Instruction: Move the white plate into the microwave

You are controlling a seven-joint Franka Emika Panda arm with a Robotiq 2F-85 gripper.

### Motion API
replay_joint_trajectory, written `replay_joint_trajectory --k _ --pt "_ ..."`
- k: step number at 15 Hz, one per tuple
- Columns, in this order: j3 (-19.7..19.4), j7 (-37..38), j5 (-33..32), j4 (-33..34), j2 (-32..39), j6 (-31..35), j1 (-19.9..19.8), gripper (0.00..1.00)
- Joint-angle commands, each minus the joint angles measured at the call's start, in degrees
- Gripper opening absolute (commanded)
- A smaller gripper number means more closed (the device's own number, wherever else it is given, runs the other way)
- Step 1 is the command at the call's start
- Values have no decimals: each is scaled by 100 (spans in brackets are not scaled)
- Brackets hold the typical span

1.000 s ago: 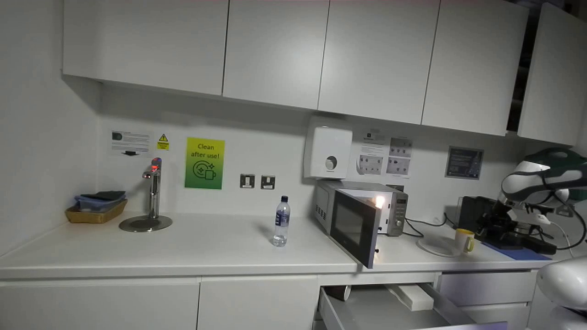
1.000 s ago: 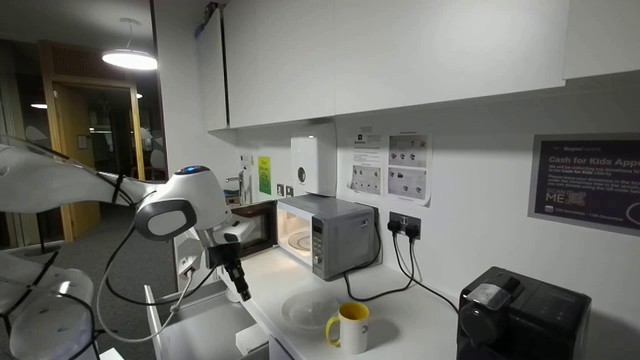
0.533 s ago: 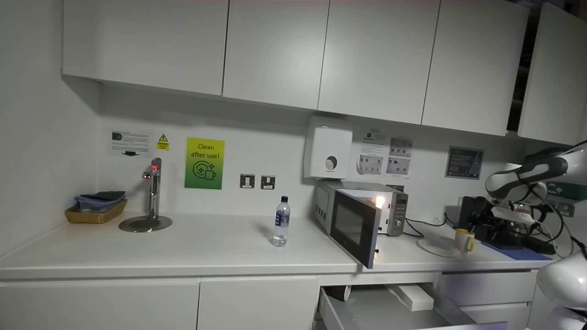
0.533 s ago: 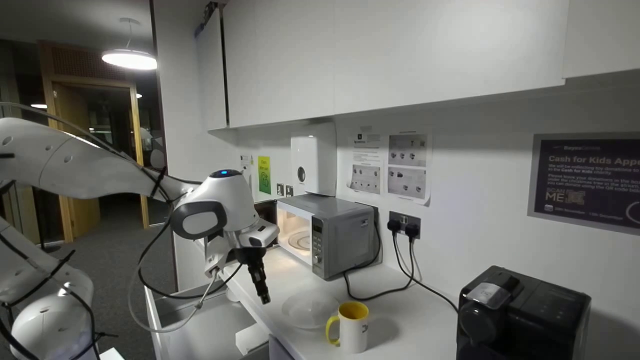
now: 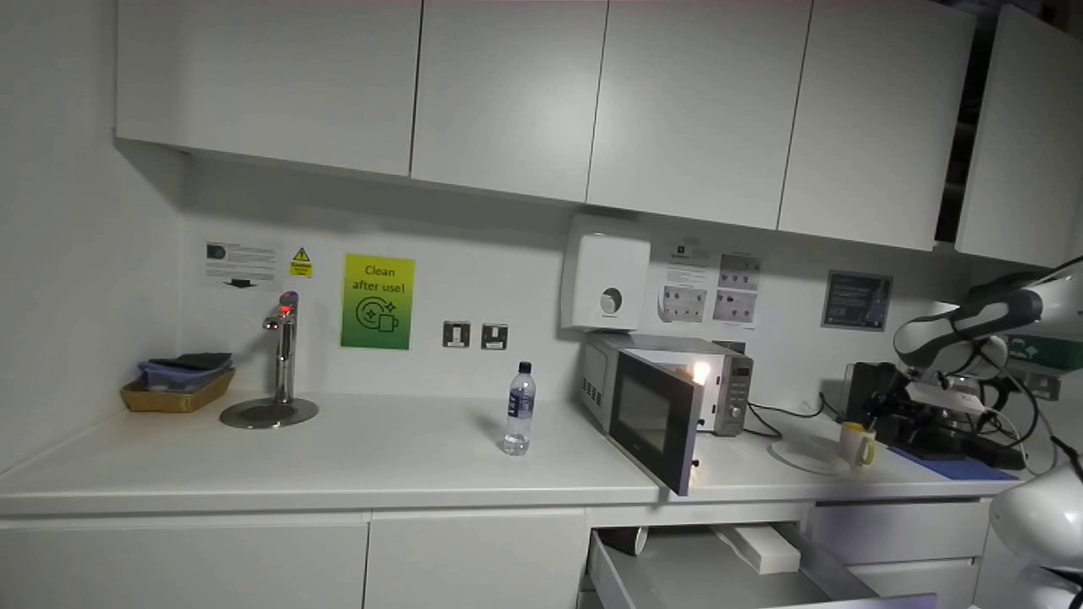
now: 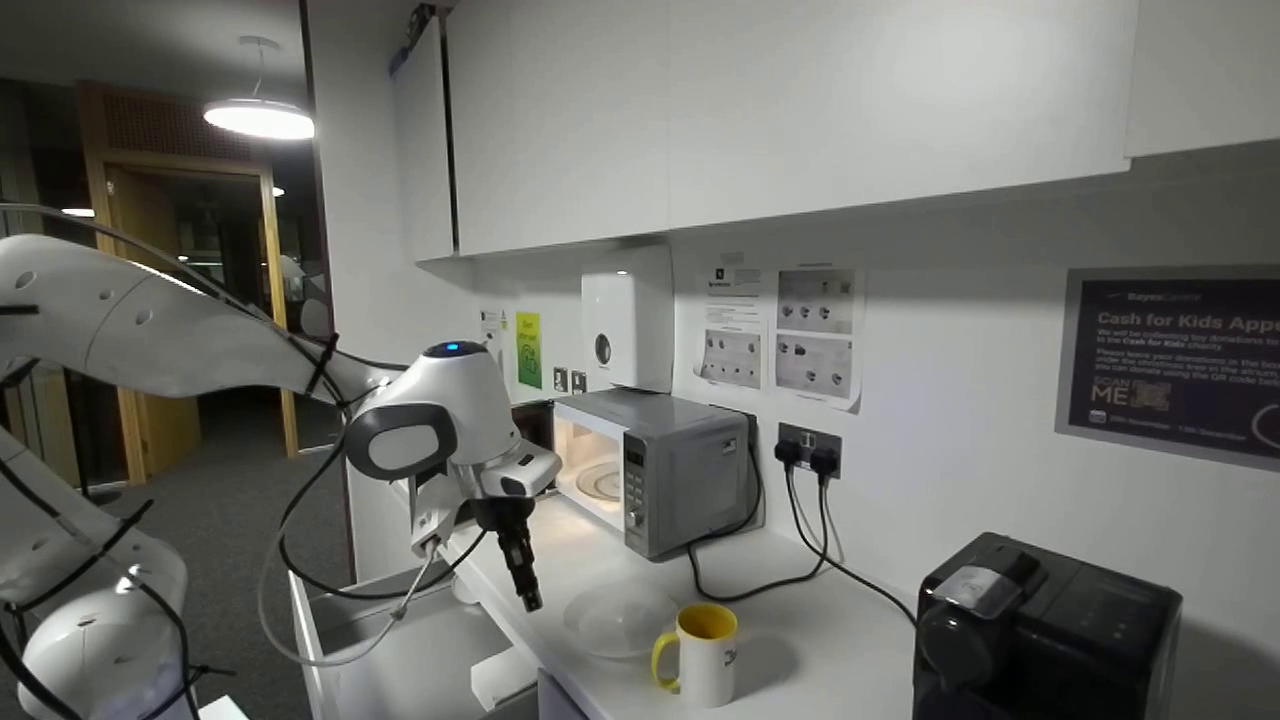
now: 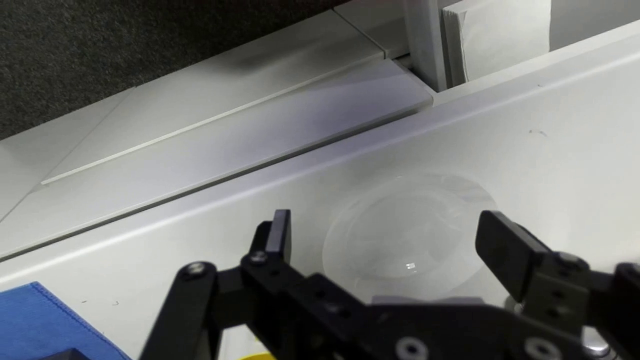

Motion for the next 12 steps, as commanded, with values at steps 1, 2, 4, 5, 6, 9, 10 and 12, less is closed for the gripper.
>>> replay_joint_trajectory --k 1,2,4,5,6,9,10,12 --pt "100 113 23 161 261 218 -293 100" --pt "47 100 70 240 350 281 -316 100" --pt "-4 92 68 396 579 491 -398 100" --pt "-16 103 79 459 683 589 -430 100" --pt "-32 165 151 586 860 683 -425 100" --pt "-60 296 354 875 1327 900 -360 100" --pt "-102 294 583 994 1531 963 -277 100" --pt "-115 278 962 1183 1823 1030 -191 100"
